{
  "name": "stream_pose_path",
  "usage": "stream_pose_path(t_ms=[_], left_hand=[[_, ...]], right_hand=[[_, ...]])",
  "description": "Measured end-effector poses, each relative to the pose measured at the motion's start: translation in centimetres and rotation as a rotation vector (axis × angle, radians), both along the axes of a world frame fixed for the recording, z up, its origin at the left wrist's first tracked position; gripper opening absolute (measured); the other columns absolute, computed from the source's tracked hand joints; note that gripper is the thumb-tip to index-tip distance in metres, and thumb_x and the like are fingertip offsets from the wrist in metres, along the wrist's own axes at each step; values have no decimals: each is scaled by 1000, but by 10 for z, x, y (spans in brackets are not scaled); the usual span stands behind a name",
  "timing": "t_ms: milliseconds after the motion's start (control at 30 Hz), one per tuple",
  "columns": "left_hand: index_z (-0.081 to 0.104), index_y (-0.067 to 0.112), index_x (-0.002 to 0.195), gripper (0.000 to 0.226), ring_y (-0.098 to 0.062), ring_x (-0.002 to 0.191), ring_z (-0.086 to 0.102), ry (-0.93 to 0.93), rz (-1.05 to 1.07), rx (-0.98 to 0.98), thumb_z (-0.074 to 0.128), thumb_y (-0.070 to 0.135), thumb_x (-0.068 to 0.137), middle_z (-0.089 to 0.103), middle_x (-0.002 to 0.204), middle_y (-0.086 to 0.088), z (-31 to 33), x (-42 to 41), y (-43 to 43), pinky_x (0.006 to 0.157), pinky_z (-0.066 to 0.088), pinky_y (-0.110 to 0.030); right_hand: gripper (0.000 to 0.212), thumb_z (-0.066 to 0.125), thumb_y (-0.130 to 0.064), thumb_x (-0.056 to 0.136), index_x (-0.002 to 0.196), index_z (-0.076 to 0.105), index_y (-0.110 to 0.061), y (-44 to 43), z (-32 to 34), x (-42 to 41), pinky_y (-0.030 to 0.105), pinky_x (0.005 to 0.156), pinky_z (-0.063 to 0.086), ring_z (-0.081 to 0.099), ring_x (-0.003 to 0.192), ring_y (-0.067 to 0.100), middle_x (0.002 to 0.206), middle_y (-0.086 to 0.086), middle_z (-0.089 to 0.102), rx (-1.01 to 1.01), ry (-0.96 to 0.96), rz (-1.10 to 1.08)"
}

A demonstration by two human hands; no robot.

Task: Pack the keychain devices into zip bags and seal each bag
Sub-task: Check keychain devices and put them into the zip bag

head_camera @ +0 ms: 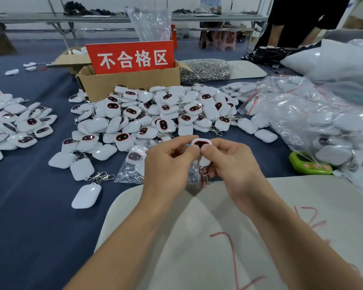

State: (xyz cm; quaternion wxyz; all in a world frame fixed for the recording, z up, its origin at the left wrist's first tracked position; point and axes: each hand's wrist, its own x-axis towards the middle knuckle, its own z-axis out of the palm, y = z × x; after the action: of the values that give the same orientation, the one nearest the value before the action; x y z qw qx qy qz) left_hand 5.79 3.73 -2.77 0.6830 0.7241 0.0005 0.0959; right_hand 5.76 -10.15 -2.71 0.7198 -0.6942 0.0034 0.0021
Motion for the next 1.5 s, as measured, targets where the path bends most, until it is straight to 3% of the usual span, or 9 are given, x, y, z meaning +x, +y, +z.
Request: stream_pose_path(t_ms=[133, 267, 367, 533, 900, 1033, 1167, 1267, 1500], left_hand=[[81, 43, 87, 22, -6, 65, 62, -68, -11, 24, 72, 28, 74, 72, 70, 5, -1, 0, -1, 64, 52, -21], [81, 43, 87, 25, -27, 71, 69, -91, -47, 35, 75, 23, 74, 75, 76, -5, 1, -1, -1, 73, 59, -40], [82, 39, 88, 24, -37, 76, 68, -77, -53, 22, 73, 22, 74, 75, 78, -10, 3, 1, 0, 77, 59, -46], [82, 35, 89, 18, -7, 68, 64, -60, 11, -41, 72, 30, 76, 74, 74, 6, 3, -1, -3, 70, 53, -20], [82, 38, 90, 17, -17, 82, 73, -89, 34, 45, 68, 32, 82, 78, 81, 9, 0, -1, -3, 81, 59, -36], [83, 32, 93, 14, -21, 84, 74, -105, 12, 48, 72, 27, 86, 79, 83, 6, -1, 0, -4, 85, 60, -47], [82, 37, 93, 16, -19, 84, 74, -114, 19, 43, 71, 30, 83, 79, 83, 8, -1, 0, -3, 86, 60, -47], [80, 47, 89, 14, -14, 84, 75, -135, 37, 42, 74, 36, 82, 79, 83, 13, 0, -2, -3, 86, 61, -43], [77, 30, 98, 15, -12, 73, 76, -68, 144, -42, 82, 32, 84, 78, 75, 7, -1, -1, 0, 80, 61, -38]], right_hand=[[22, 59, -5, 97, 96, 80, -12, -1, 1, 0, 29, 59, 45, 49, 67, 26, 77, 12, 69, 30, 3, 18], [26, 59, 3, 94, 84, 80, -9, -2, 5, -3, 15, 42, 43, 52, 39, 3, 55, -4, 65, 74, -11, -33], [29, 62, -4, 94, 82, 83, -21, 1, 4, -2, 17, 46, 42, 46, 43, 3, 56, -8, 62, -25, -58, -66], [25, 61, -8, 97, 89, 80, -21, 4, 6, -4, 13, 51, 43, 53, 50, 0, 66, -9, 71, -79, -113, -41], [27, 66, -8, 68, 90, 78, -18, 5, 7, -6, 34, 64, 52, 70, 70, 21, 82, 13, 79, -32, -54, 25], [30, 63, -2, 67, 87, 80, -16, 6, 7, -6, 25, 56, 55, 75, 66, 19, 79, 10, 79, 13, -92, -37], [30, 67, -11, 68, 92, 80, -23, 7, 6, -6, 47, 68, 60, 72, 65, 31, 78, 8, 79, -58, -81, -47], [26, 72, -18, 68, 91, 78, -29, 5, 8, -7, 33, 60, 55, 61, 53, 12, 68, 2, 75, -84, -113, -84], [38, 79, -15, 80, 107, 67, -39, 4, 6, -13, 5, 72, 45, 64, 83, 0, 96, -31, 71, -466, -364, -167]])
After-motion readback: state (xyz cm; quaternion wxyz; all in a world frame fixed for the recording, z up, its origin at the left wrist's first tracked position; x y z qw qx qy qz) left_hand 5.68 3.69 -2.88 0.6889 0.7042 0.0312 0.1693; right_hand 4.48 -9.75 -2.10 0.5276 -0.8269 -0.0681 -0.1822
